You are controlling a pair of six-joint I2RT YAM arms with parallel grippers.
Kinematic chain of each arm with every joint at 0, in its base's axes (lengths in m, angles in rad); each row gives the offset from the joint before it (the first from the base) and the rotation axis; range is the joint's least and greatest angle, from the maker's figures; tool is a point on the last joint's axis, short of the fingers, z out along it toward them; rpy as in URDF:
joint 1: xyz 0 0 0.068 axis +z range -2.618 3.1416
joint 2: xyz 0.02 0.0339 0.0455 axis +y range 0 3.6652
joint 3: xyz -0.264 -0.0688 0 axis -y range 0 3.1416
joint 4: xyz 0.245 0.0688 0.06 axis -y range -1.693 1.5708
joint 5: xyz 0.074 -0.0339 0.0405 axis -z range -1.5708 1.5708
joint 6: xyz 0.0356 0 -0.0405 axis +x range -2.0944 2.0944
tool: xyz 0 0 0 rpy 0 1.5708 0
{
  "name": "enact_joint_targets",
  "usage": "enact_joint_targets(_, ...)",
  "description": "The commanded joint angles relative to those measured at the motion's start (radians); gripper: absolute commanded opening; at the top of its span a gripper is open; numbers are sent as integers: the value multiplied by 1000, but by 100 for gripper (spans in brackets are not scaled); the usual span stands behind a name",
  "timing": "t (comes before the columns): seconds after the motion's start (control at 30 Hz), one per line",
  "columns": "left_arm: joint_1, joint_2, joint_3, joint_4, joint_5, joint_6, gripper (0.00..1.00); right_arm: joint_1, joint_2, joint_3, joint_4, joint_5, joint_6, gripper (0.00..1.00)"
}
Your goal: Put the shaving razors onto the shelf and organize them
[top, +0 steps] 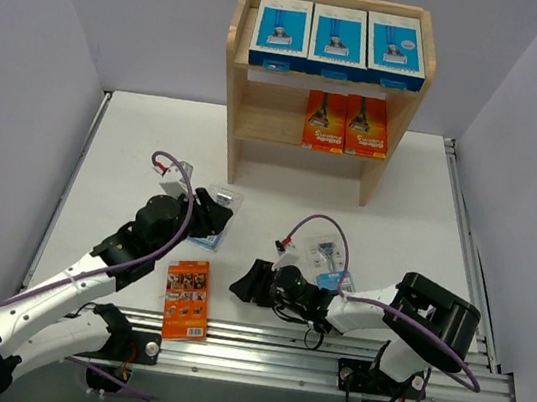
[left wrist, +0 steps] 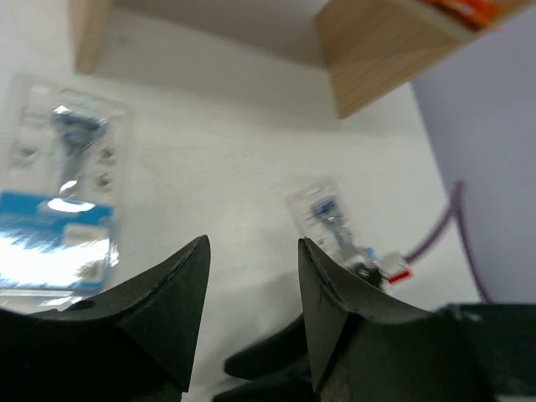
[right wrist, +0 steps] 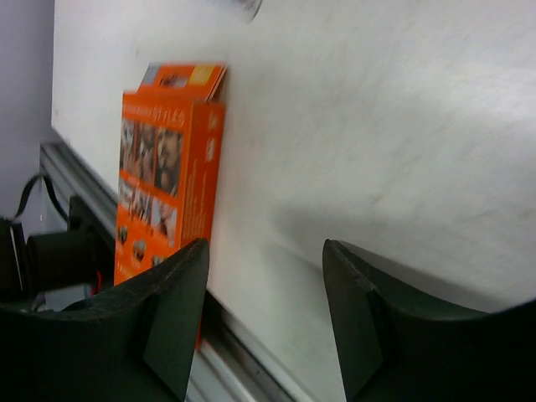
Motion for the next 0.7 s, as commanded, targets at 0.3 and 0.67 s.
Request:
enact_joint_targets(0.3, 212, 9, -134, -175, 128, -77, 57, 297, 8, 81, -121, 173, 102, 55)
enact_joint_targets(0.67, 229, -23, -225, -172, 94, -134, 57, 407, 212, 156, 19, 186, 180, 63)
